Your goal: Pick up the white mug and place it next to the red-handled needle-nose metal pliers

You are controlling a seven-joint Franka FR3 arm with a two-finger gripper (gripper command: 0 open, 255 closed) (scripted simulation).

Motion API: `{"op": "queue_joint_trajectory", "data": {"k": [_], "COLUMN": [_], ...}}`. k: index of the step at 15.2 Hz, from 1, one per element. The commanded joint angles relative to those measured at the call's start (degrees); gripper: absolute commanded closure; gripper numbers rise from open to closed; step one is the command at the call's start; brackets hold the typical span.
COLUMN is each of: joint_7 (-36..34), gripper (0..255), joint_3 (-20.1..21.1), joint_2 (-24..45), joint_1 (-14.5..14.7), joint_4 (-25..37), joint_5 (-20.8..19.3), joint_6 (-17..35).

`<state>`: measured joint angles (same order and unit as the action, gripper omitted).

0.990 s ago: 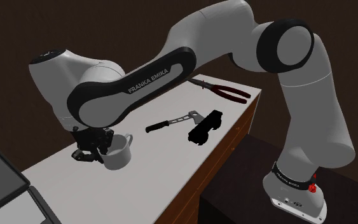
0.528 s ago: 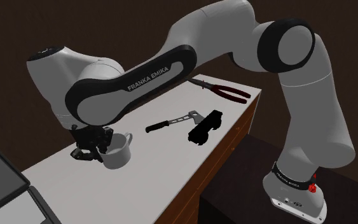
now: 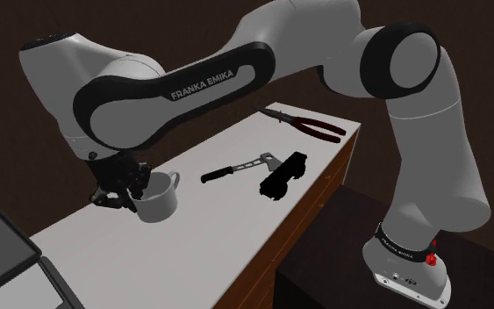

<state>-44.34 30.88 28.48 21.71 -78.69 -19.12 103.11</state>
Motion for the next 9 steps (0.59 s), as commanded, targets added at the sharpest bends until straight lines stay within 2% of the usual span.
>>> {"op": "queue_joint_trajectory", "data": {"k": [1,9], "joint_7": [0.2,1.1], "gripper": [255,255], "joint_3": [0.1,0.2], "joint_2": [-0.1,0.2], "joint_1": [0.2,1.4], "joint_4": [1.6,8.3], "joint_5": [0.1,0.2], "joint_6": [-1.6,-7.8]}}
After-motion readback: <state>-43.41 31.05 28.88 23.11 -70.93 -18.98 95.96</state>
